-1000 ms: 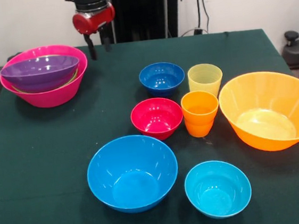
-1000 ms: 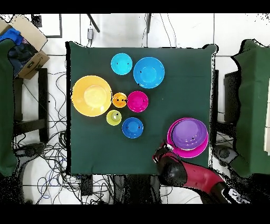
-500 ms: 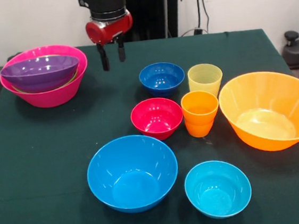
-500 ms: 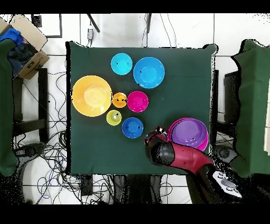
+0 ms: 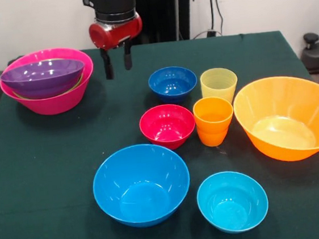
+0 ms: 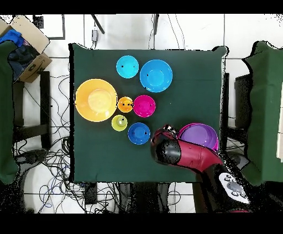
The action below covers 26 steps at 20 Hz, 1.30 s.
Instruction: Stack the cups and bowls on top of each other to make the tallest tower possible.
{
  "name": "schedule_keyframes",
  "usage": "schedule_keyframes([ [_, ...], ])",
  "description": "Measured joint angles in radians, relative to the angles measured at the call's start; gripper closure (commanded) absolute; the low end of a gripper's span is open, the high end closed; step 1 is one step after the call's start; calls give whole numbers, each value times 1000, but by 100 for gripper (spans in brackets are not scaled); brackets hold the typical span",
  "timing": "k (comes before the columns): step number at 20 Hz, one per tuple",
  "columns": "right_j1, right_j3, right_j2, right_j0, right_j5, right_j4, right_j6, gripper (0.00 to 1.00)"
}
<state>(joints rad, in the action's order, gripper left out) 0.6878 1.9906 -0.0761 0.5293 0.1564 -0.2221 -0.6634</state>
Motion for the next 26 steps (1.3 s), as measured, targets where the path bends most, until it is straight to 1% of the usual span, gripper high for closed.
schedule_keyframes([
  [6, 5, -23, 14, -7, 0, 21, 0, 0],
  [11, -5, -64, 39, -48, 3, 57, -3, 0],
  [13, -12, -90, 51, -78, 13, 80, -9, 0],
  [15, -16, -104, 54, -89, 24, 92, -13, 0],
  [16, -21, -119, 55, -100, 41, 107, -20, 0],
  [21, -33, -160, 73, -135, 97, 132, -41, 0],
  [22, -42, -187, 89, -160, 131, 142, -47, 0],
  [24, -48, -205, 99, -178, 153, 149, -50, 0],
  [26, -59, -238, 119, -210, 195, 156, -59, 0],
])
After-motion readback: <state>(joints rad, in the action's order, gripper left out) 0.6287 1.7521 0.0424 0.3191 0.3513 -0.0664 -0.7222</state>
